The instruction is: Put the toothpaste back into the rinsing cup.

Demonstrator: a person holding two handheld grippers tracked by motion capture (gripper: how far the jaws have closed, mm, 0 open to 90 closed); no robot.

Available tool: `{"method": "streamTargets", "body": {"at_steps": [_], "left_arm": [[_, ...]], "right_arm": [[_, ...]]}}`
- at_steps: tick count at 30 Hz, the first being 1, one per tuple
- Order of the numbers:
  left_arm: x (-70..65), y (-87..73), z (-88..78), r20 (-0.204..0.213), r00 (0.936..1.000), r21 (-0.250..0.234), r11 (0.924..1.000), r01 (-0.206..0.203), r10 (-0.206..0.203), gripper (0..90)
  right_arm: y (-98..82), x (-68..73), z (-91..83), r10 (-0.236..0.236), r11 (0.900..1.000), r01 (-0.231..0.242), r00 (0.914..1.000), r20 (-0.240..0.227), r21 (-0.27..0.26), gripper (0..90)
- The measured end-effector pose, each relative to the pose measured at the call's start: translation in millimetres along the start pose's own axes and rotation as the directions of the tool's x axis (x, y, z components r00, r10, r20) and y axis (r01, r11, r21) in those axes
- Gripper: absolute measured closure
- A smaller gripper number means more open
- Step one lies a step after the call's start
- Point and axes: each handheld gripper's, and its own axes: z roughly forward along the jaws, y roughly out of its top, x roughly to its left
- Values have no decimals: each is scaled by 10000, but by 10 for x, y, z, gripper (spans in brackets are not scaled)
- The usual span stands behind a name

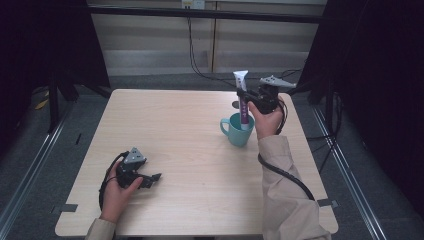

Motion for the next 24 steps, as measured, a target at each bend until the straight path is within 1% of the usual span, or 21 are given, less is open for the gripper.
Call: {"method": "streamTargets", "body": {"at_steps": [3, 5, 7, 10, 11, 15, 24], "left_arm": [[-2, 0, -1, 8, 10000, 12, 10000, 20, -20, 151], [-2, 0, -1, 10, 10000, 11, 10000, 23, -23, 151], [-2, 0, -1, 9, 10000, 11, 10000, 25, -25, 151], [-2, 0, -1, 17, 10000, 12, 10000, 24, -24, 152], [6, 1, -6, 20, 9999, 99, 9999, -100, 100, 151], [6, 1, -7, 18, 9999, 105, 9999, -111, 111, 151], [6, 1, -7, 14, 9999, 107, 9999, -115, 115, 151]], "right_arm": [[-33, -4, 20, -16, 9999, 15, 10000, 75, 105, 764], [-53, -5, 35, -154, 9998, 153, 9998, 114, 158, 764], [-71, -7, 44, -181, 9996, 178, 9997, 177, 200, 763], [-101, -15, 65, -176, 9996, 171, 9997, 182, 226, 763], [-113, -13, 69, -144, 9997, 139, 9997, 206, 225, 762], [-175, -24, 99, -61, 9996, 56, 9999, 159, 285, 762], [-295, -63, 138, 2, 9985, -17, 9996, 286, 552, 759]]}}
